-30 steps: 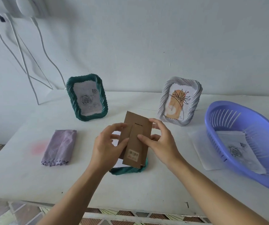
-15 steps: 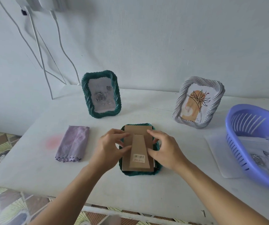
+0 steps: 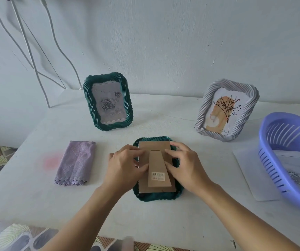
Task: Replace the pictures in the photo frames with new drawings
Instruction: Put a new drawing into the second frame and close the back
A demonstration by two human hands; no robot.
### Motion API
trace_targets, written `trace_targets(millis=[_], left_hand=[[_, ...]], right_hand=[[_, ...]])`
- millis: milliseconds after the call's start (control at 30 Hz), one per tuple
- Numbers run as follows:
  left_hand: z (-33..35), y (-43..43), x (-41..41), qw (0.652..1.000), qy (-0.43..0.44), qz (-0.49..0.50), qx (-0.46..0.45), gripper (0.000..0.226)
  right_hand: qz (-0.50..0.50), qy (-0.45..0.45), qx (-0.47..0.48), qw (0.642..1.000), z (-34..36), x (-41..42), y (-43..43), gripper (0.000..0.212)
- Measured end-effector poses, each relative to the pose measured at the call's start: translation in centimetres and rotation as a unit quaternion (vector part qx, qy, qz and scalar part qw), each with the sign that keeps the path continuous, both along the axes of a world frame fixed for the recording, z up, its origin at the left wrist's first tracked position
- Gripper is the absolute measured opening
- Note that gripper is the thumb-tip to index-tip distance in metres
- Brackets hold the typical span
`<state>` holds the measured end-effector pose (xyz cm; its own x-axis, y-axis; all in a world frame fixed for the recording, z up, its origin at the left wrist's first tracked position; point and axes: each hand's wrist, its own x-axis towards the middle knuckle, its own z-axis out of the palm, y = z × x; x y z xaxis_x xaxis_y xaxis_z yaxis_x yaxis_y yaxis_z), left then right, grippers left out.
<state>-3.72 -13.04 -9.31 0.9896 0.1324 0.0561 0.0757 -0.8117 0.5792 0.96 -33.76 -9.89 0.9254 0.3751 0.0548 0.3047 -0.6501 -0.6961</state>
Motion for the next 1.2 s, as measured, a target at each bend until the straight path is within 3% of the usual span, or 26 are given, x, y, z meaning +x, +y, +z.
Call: trace_targets(millis=[333,500,1200], left_hand=[[-0.2,-0.1,-0.8,0.998,0.014,0.021,0.053,0.027],[-0.5,0.3,-1.2,0.997,0.024,0.007,0.068,0.039],[-0.5,-0.1,-1.3,0.996,0.034,0.002,0.086,0.044]], right_hand=[[0.014,-0.021,-0.043,0.999,-0.4,-0.1,0.0,0.045],[0.015,-0.04,-0.058,0.997,-0.2,-0.3,0.1,0.042],[0.006,-0.05,-0.045,0.998,-0.2,0.0,0.5,0.039]])
